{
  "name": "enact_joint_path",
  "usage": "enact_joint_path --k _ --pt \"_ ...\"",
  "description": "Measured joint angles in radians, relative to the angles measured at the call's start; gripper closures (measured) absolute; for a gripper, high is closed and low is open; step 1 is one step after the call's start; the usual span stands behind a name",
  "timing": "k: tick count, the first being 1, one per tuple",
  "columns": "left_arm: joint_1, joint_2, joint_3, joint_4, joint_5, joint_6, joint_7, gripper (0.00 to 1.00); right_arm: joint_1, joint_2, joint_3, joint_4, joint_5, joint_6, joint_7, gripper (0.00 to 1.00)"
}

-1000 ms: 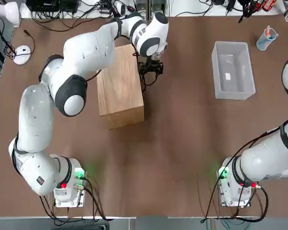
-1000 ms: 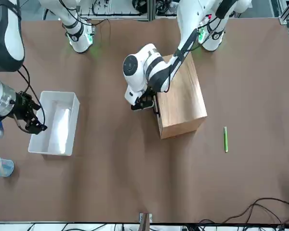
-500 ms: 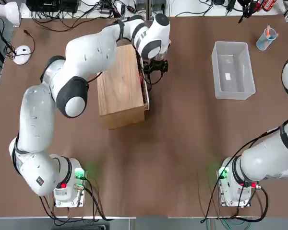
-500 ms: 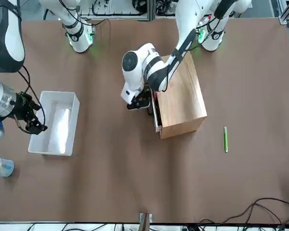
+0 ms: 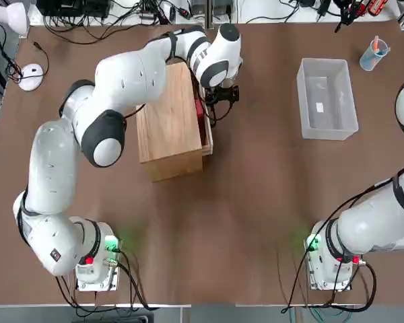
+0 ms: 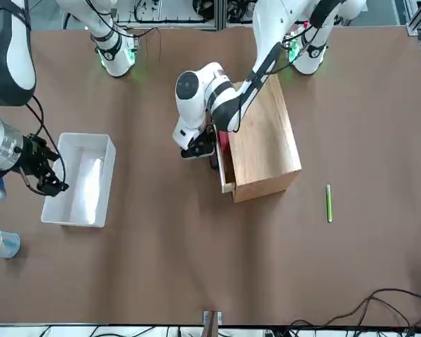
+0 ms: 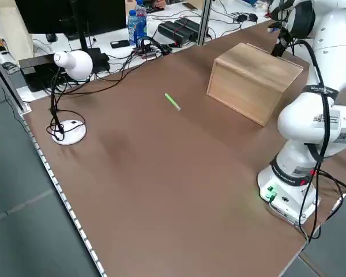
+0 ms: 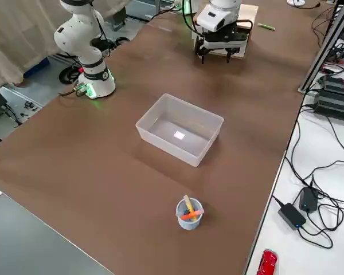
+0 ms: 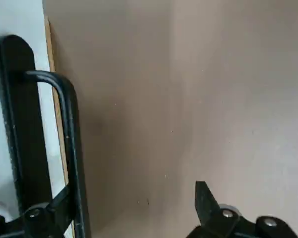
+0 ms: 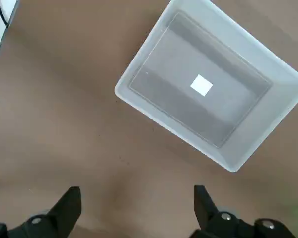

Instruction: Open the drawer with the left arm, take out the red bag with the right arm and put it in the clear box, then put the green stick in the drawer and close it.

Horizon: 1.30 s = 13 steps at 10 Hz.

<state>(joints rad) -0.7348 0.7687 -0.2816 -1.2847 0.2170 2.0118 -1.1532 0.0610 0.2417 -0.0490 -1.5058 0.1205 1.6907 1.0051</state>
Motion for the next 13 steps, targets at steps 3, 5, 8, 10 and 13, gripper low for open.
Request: enact_joint_path --k 3,5,8,10,13 --pt "-0.016 0.007 0.000 0.002 0.000 0.085 -0.008 0.00 0.000 0.000 0.000 0.000 0.000 0.000 0.000 0.00" --pt "-0.020 0.008 0.001 0.003 0.000 0.102 -0.008 0.00 0.000 0.000 -0.001 0.000 0.000 0.000 0.000 0.00" --pt "-0.026 0.015 0.001 0.003 0.000 0.152 -0.008 0.00 0.000 0.000 -0.002 0.000 0.000 0.000 0.000 0.00" --pt "-0.033 0.017 0.001 0.003 0.000 0.194 -0.008 0.00 0.000 0.000 -0.002 0.000 0.000 0.000 0.000 0.00" --pt "-0.036 0.017 0.003 0.004 0.000 0.194 -0.008 0.00 -0.001 0.000 -0.003 0.000 0.000 0.000 0.000 0.00"
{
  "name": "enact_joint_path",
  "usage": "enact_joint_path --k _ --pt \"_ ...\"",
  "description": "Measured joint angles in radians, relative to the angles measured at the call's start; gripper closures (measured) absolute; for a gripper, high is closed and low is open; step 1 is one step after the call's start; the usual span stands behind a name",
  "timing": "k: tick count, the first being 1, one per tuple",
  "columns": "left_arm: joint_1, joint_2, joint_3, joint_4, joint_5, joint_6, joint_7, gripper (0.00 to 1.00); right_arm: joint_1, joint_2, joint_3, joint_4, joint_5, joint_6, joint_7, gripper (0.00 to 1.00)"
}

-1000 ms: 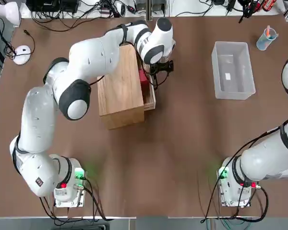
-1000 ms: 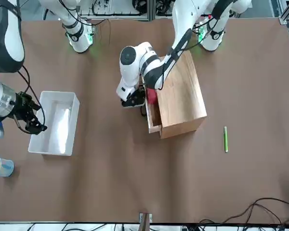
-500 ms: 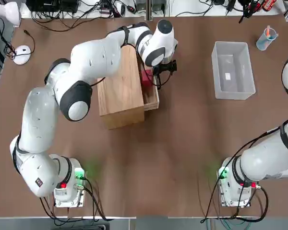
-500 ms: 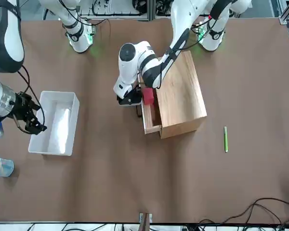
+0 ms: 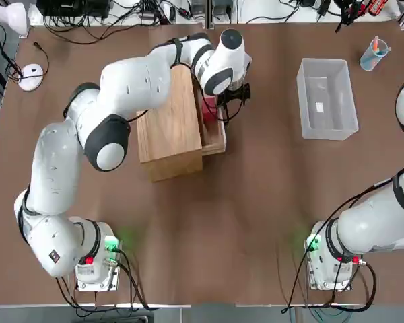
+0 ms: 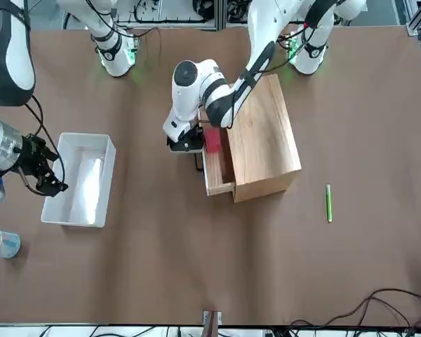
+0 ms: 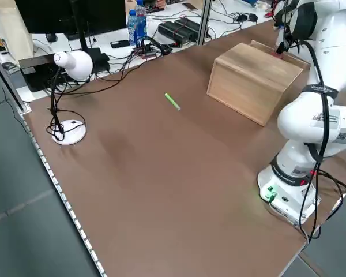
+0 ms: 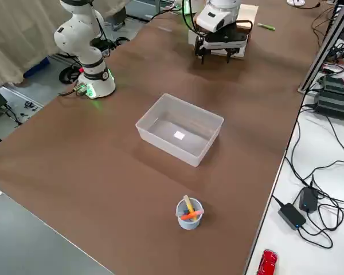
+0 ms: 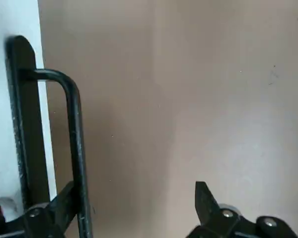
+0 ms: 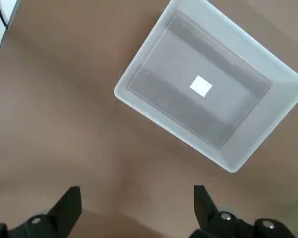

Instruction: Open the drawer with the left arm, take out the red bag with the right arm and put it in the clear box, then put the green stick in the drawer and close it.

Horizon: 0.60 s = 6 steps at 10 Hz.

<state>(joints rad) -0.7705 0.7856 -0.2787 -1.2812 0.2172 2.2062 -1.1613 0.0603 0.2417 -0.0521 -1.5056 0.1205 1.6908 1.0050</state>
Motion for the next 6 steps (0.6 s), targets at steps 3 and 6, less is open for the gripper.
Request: enact_joint_path --k 3,6 --pt "-0.005 0.000 0.001 0.000 0.012 -0.001 0.002 0.00 0.000 0.000 0.000 0.000 0.000 0.000 0.000 0.00" --pt "-0.006 0.000 0.002 0.000 0.012 -0.001 0.002 0.00 0.000 0.000 0.000 0.000 0.000 0.000 0.000 0.00"
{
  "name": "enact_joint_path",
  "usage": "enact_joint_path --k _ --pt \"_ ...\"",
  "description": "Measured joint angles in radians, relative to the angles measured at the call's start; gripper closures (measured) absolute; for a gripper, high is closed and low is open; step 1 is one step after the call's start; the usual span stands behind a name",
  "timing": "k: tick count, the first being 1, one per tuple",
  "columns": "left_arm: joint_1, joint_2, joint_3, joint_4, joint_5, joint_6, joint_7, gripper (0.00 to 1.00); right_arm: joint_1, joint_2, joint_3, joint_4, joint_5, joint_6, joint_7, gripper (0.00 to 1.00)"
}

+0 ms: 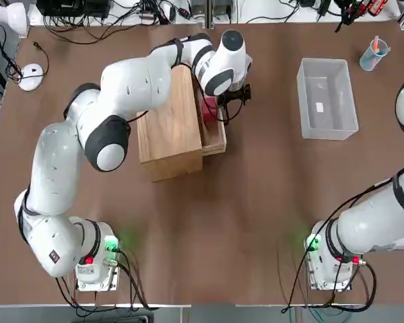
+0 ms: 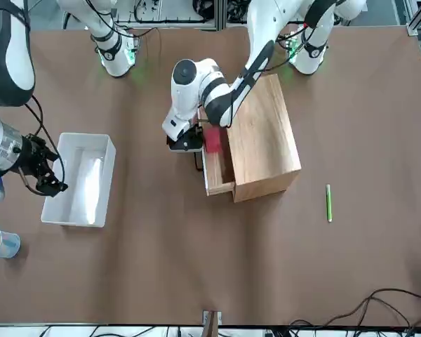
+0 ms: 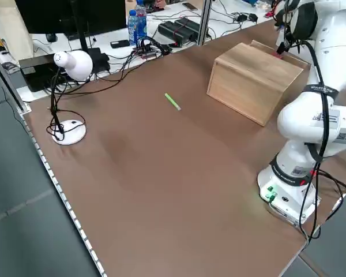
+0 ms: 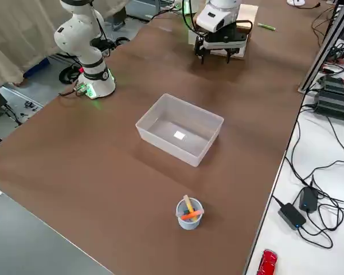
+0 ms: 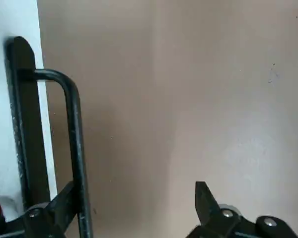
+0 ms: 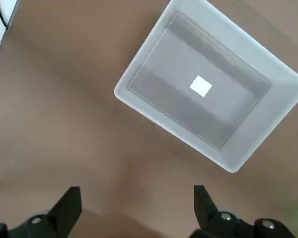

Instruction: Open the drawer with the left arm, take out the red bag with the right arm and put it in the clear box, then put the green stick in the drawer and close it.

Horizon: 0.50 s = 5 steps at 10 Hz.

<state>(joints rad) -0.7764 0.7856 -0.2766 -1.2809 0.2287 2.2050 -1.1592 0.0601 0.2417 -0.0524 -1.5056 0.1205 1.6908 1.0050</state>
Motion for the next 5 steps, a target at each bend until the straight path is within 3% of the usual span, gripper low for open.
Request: enact_joint_path --k 5 --pt "0.000 0.000 0.000 0.006 0.000 -0.011 -0.002 0.00 0.000 0.000 0.000 0.000 0.000 0.000 0.000 0.00"
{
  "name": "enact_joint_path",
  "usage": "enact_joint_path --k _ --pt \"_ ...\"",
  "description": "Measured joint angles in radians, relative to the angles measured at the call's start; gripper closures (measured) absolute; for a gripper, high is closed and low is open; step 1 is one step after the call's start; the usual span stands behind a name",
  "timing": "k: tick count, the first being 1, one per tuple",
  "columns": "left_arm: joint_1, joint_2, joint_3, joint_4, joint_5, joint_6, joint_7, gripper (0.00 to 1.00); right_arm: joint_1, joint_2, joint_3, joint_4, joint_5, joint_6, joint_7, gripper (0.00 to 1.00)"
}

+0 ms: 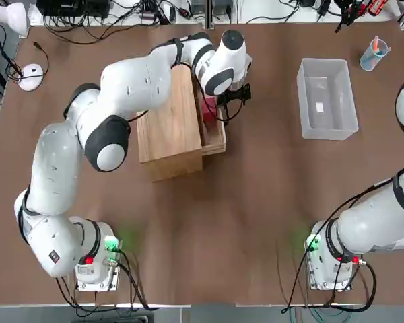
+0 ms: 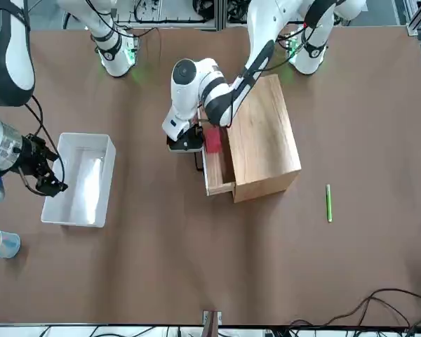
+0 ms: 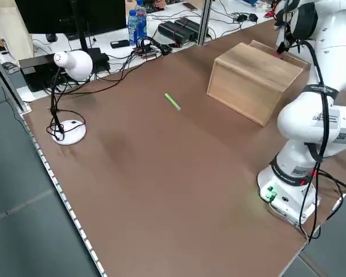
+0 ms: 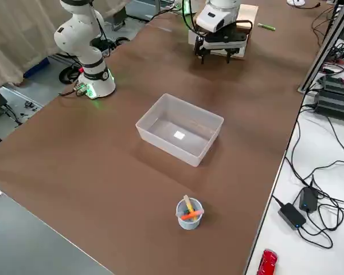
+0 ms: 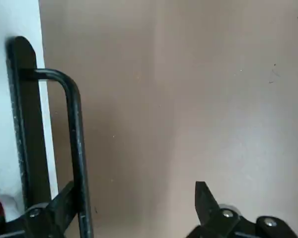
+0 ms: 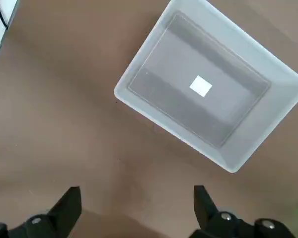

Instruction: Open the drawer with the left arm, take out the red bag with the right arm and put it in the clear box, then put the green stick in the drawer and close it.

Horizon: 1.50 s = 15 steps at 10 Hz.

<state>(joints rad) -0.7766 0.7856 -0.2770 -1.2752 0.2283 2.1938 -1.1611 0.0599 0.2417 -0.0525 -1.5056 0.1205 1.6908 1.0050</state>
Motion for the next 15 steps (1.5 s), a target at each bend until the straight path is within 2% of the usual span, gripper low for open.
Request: enact_joint_path --k 7,11,15 --pt "-0.012 -0.011 -0.011 0.035 -0.008 -0.111 -0.016 0.00 0.000 0.000 0.000 0.000 0.000 0.000 0.000 0.00" --pt "-0.009 -0.010 -0.005 0.035 -0.011 -0.101 -0.018 0.00 0.001 0.000 0.003 0.000 0.000 0.000 0.000 0.00" --pt "-0.007 0.008 0.011 0.035 -0.011 -0.040 -0.018 0.03 0.001 0.000 0.003 0.000 0.000 0.000 0.000 0.00"
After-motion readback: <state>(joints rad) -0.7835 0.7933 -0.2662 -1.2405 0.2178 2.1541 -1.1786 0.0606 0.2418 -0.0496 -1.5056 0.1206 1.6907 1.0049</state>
